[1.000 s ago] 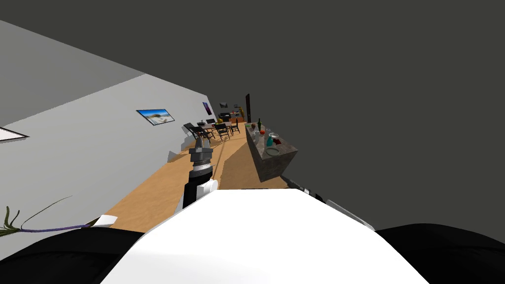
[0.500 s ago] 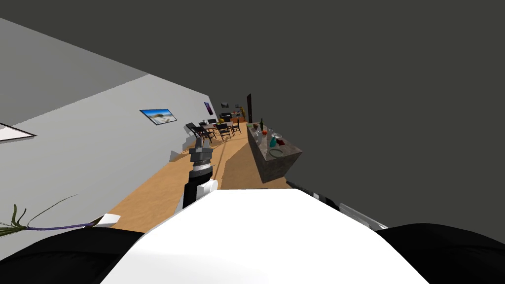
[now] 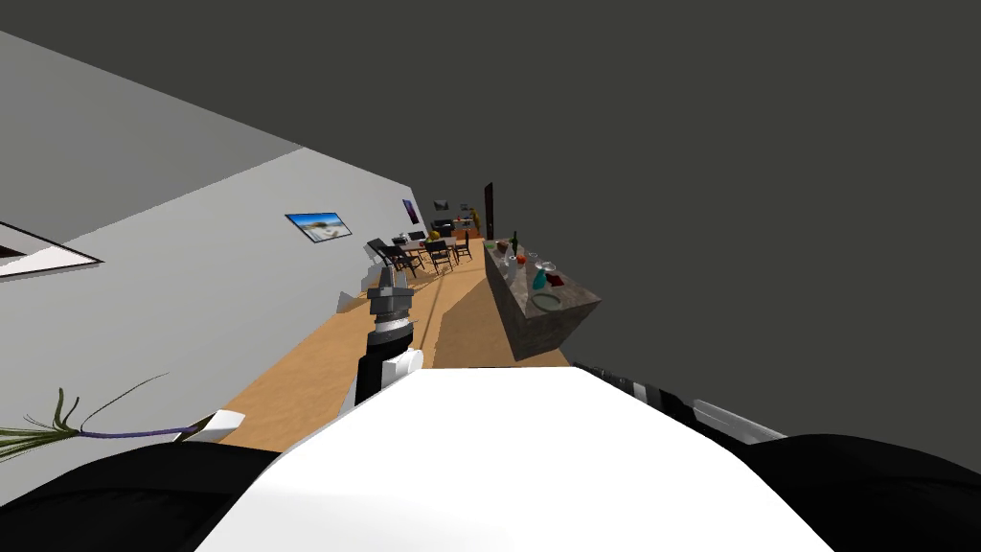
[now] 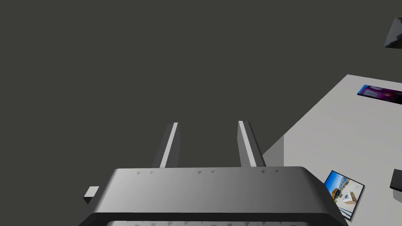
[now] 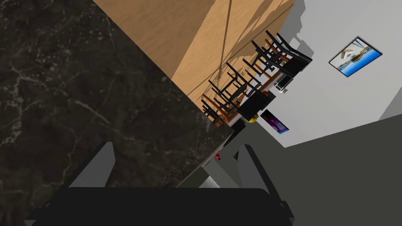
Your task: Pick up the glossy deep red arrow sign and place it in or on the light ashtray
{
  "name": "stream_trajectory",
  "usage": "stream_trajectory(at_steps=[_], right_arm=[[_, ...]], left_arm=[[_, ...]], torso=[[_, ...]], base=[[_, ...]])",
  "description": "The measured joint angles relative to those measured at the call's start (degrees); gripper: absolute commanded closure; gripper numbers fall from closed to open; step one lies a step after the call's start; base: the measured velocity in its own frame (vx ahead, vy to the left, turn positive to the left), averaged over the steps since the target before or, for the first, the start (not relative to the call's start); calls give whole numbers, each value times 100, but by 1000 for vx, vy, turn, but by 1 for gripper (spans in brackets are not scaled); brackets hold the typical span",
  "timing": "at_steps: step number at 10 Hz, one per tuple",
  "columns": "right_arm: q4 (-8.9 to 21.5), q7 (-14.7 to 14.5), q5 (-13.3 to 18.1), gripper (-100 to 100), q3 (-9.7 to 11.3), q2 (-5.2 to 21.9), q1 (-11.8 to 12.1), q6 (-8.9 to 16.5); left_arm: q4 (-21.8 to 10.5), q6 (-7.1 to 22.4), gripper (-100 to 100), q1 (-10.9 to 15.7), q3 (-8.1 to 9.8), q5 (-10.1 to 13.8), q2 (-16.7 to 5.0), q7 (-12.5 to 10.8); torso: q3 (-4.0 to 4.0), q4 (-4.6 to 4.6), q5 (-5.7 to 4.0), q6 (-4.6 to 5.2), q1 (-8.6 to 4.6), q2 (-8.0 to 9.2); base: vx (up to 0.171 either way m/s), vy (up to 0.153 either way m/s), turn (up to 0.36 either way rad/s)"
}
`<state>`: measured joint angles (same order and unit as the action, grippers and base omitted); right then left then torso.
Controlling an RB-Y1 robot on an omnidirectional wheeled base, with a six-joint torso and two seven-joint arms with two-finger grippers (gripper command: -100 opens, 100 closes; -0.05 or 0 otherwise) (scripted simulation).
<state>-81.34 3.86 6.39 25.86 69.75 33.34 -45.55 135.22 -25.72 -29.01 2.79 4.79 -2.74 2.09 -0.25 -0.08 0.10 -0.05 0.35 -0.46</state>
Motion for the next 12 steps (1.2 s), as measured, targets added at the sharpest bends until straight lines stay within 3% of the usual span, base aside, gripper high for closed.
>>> stream_trajectory(at_steps=[2,5,8,9,11,12], right_arm=[[515,35,68,-100,158,285,-146,-132],[666,40,31,-100,191,876,-18,-93],[1242,80,117,-100,374,1305,-177,-225],[1254,81,101,-100,379,1455,-149,-207],[1655,139,215,-100,546,1732,-331,-215],[1708,117,186,-100,542,1863,-277,-219]], left_arm=[[0,0,0,0,0,0,0,0],[0,0,0,0,1,0,0,0],[0,0,0,-1,0,0,0,0],[0,0,0,0,1,0,-1,0],[0,0,0,-1,1,0,-1,0],[1,0,0,-2,1,0,-1,0]], torso=[[0,0,-1,0,-3,0],[3,1,-1,3,-9,7],[-9,-3,-3,0,-12,-15],[-8,-4,-4,1,-17,-12],[-26,-10,-6,-4,-25,-44],[-24,-10,-6,2,-25,-37]], base=[[82,82,70],[88,66,93],[123,47,79],[151,25,152],[205,16,152],[188,-4,130]])
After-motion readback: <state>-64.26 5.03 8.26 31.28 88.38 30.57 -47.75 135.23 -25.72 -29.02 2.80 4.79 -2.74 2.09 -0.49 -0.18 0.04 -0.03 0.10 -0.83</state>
